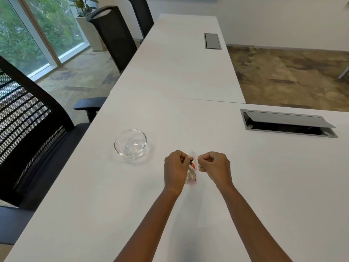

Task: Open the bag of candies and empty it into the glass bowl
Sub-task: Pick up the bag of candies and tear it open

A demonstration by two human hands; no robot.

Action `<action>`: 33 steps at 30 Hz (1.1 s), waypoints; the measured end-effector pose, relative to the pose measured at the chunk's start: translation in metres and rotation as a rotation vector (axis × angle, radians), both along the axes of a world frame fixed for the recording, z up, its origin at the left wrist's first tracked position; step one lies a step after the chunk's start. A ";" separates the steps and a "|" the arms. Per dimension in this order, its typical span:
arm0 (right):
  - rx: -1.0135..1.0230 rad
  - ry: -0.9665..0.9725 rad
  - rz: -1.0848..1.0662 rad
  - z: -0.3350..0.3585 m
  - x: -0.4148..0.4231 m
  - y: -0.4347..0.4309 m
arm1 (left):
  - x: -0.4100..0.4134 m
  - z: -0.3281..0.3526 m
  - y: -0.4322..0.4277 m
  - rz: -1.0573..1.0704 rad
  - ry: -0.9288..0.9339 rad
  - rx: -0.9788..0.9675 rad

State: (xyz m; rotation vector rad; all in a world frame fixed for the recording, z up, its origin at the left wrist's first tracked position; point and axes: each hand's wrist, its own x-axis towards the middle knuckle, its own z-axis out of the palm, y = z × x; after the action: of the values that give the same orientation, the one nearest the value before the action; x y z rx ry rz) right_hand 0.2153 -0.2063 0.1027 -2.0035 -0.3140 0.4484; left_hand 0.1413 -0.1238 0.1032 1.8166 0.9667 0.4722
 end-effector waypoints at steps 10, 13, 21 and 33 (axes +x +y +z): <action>-0.102 0.111 0.094 -0.009 -0.015 0.000 | -0.001 -0.003 -0.001 0.025 -0.027 -0.050; -0.047 0.162 0.078 -0.010 -0.013 0.000 | -0.002 -0.007 -0.002 0.029 0.006 -0.077; -0.047 0.164 0.004 -0.013 -0.018 0.000 | -0.009 -0.009 -0.004 -0.024 0.064 -0.245; 0.089 0.430 -0.101 -0.016 0.004 -0.021 | -0.009 0.002 0.005 -0.049 0.095 0.104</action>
State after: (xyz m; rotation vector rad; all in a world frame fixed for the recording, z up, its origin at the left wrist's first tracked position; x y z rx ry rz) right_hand 0.2190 -0.2276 0.0869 -1.7724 0.0342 0.7689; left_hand 0.1327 -0.1184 0.1051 1.9663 0.9751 0.4159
